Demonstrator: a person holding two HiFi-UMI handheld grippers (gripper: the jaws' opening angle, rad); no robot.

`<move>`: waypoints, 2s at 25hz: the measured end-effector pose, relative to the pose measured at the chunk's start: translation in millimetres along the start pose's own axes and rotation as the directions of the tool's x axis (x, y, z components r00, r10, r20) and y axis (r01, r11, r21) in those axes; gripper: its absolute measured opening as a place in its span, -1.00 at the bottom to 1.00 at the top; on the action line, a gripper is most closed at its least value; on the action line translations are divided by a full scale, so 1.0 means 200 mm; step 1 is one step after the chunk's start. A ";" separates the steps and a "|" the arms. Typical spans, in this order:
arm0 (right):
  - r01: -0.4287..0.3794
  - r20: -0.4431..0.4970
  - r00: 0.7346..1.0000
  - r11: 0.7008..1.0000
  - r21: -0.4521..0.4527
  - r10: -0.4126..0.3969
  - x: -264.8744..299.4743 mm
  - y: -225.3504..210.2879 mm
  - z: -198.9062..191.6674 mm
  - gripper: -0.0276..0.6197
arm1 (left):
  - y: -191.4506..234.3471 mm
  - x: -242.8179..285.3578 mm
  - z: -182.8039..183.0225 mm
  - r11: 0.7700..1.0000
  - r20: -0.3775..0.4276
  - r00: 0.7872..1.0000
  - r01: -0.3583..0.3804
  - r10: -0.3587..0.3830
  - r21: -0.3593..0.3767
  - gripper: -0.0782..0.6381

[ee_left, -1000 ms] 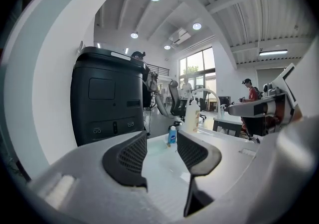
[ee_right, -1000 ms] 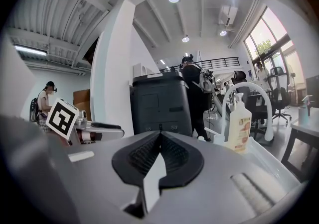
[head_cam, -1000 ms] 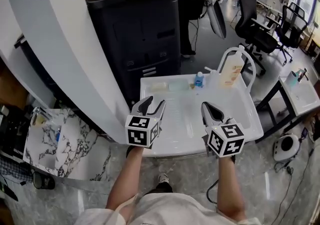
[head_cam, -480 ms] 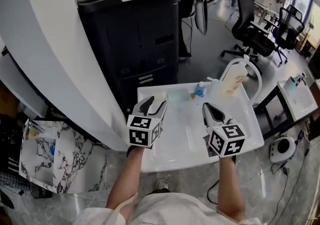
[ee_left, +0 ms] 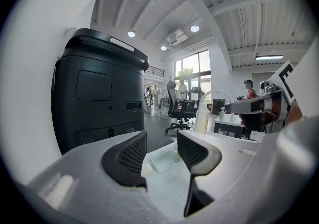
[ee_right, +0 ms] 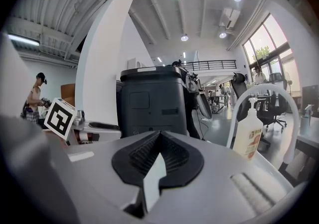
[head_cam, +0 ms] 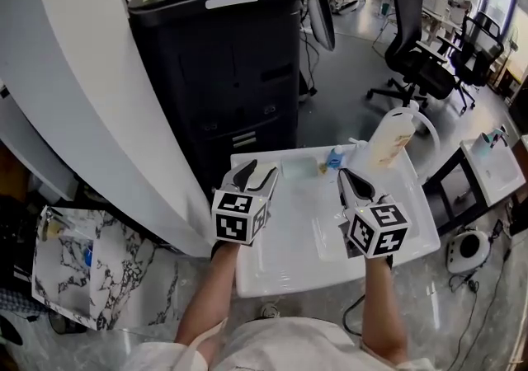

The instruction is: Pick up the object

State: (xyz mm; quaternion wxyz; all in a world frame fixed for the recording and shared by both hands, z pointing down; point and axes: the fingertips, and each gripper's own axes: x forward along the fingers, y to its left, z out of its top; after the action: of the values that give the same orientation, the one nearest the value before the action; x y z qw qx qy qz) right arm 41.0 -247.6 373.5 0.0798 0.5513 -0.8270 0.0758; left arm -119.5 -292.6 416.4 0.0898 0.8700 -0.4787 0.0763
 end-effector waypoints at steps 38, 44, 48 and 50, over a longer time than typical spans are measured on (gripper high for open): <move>-0.203 0.017 0.979 0.979 -0.007 0.203 0.38 -0.41 0.08 -0.91 | -0.01 0.44 0.11 0.992 -0.031 0.993 -0.111 0.113 0.058 -0.19; -0.210 0.021 0.977 0.978 -0.003 0.210 0.39 -0.41 0.07 -0.91 | -0.05 0.53 0.12 0.991 -0.066 0.997 -0.023 0.032 0.129 -0.19; -0.210 0.019 0.977 0.978 -0.003 0.210 0.40 -0.41 0.06 -0.91 | -0.07 0.60 0.08 0.980 -0.124 0.992 0.035 -0.011 0.197 -0.19; -0.208 0.016 0.978 0.978 -0.002 0.208 0.40 -0.42 0.05 -0.91 | -0.10 0.64 0.04 0.972 -0.157 0.987 0.070 -0.035 0.225 -0.19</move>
State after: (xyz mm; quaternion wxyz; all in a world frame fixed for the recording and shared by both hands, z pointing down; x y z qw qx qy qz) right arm 87.0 -354.6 383.5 0.0649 0.4622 -0.8809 0.0790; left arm -35.6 -388.6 434.6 0.0269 0.8787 -0.4351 0.1947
